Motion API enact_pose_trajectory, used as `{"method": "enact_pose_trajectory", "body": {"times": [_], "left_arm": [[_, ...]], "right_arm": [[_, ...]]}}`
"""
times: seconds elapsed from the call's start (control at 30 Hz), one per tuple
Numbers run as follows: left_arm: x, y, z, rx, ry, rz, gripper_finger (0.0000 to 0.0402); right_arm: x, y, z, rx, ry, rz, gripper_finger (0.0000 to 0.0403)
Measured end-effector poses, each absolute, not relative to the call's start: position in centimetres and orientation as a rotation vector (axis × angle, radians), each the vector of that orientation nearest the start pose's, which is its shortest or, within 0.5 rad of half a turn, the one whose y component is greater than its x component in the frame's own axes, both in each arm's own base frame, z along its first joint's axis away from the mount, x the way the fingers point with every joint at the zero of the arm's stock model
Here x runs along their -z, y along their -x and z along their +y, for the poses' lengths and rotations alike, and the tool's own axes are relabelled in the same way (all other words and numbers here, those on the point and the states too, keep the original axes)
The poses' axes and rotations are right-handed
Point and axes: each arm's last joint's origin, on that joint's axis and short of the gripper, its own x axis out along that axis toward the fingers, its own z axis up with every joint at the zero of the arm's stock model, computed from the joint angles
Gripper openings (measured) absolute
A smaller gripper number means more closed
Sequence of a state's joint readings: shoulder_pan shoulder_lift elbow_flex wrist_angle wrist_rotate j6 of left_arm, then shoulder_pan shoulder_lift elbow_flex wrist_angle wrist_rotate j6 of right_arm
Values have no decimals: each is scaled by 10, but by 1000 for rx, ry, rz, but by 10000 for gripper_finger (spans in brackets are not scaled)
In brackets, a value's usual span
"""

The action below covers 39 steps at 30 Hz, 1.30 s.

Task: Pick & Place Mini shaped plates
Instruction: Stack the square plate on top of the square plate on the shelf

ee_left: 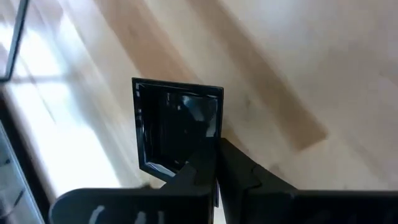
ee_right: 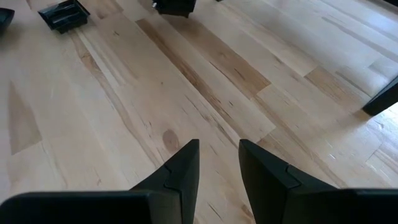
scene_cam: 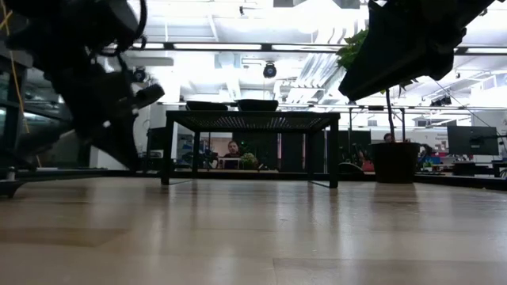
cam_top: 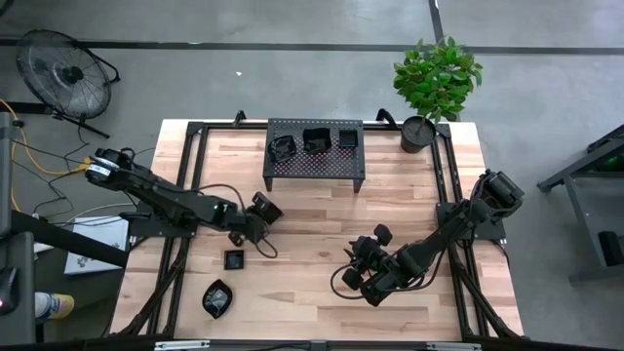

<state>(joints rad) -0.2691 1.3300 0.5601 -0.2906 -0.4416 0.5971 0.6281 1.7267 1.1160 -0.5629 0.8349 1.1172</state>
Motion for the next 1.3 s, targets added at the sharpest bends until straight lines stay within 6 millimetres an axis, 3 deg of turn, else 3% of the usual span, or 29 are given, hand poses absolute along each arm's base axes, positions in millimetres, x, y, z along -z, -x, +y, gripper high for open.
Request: {"method": "enact_pose_trajectory", "body": {"times": [0.13,0.37,0.63,0.97,1.3], "left_arm": [[-165,-225,-54,234,-880,982,0],[-188,-234,-79,341,-1036,855,0],[-209,-236,-98,290,-1242,777,0],[-212,-235,-105,246,-1390,764,0],[-189,-248,-109,219,-1590,852,0]], "right_arm": [[-193,-280,177,581,-206,643,108],[-198,-293,177,402,52,681,108],[-206,-333,139,436,-388,561,108],[-218,-361,102,337,-567,470,108],[-218,-370,72,379,-641,452,108]]}}
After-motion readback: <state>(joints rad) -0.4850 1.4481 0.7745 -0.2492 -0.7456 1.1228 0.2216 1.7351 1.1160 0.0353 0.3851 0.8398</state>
